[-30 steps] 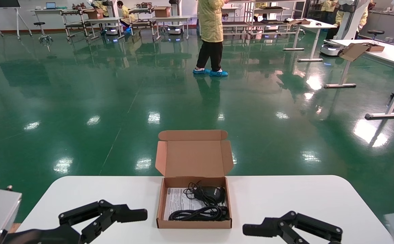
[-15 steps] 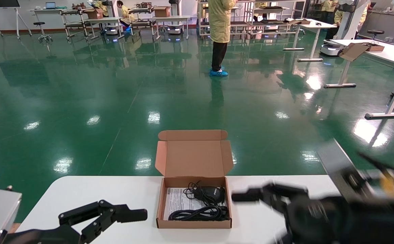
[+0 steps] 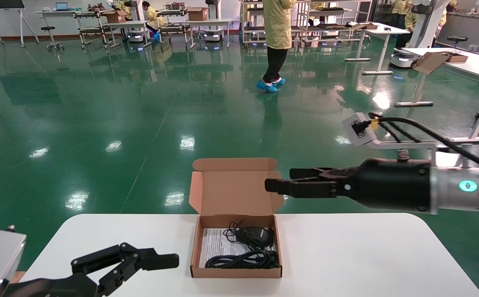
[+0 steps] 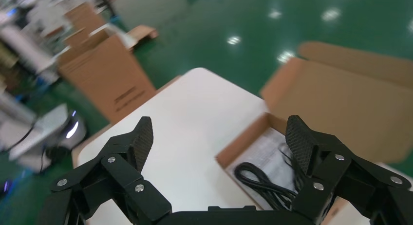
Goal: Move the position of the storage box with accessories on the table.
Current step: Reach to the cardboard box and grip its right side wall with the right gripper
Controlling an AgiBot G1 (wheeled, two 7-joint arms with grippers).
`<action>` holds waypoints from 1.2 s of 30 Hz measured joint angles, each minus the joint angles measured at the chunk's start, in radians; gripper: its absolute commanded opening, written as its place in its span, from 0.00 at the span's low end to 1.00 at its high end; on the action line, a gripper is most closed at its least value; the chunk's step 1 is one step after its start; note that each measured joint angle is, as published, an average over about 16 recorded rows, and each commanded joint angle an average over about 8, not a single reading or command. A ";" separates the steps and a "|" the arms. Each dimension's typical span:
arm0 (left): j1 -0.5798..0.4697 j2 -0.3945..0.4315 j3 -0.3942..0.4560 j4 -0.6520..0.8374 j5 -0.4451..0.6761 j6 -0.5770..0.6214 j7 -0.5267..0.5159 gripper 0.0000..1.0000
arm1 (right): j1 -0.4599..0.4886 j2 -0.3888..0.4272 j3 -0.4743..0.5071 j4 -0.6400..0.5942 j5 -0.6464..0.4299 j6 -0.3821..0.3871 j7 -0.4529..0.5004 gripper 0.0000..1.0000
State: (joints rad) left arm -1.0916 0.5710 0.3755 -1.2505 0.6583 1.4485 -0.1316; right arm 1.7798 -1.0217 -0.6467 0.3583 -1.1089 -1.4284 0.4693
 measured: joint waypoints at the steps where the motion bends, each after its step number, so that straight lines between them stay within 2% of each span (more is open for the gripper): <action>1: 0.000 0.000 0.000 0.000 0.000 0.000 0.000 1.00 | 0.007 -0.011 -0.002 -0.025 -0.004 0.008 0.002 1.00; 5: 0.000 0.000 0.000 0.000 0.000 0.000 0.000 1.00 | 0.026 -0.038 -0.009 -0.099 -0.016 0.032 0.007 1.00; 12: 0.000 0.000 0.000 0.000 0.000 0.000 0.000 1.00 | 0.058 -0.035 -0.009 -0.174 -0.015 0.021 0.042 1.00; 19: 0.000 0.000 0.000 0.000 0.000 0.000 0.000 1.00 | 0.103 -0.027 -0.026 -0.248 -0.040 0.041 0.138 1.00; 29: 0.000 0.000 0.000 0.000 0.000 0.000 0.000 1.00 | 0.159 -0.083 -0.098 -0.334 -0.144 0.136 0.279 1.00; 36: 0.000 0.000 0.000 0.000 0.000 0.000 0.000 1.00 | 0.164 -0.140 -0.151 -0.356 -0.220 0.193 0.327 1.00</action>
State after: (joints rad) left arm -1.0914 0.5708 0.3756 -1.2501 0.6582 1.4483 -0.1315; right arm 1.9441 -1.1620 -0.7972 0.0025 -1.3291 -1.2353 0.7968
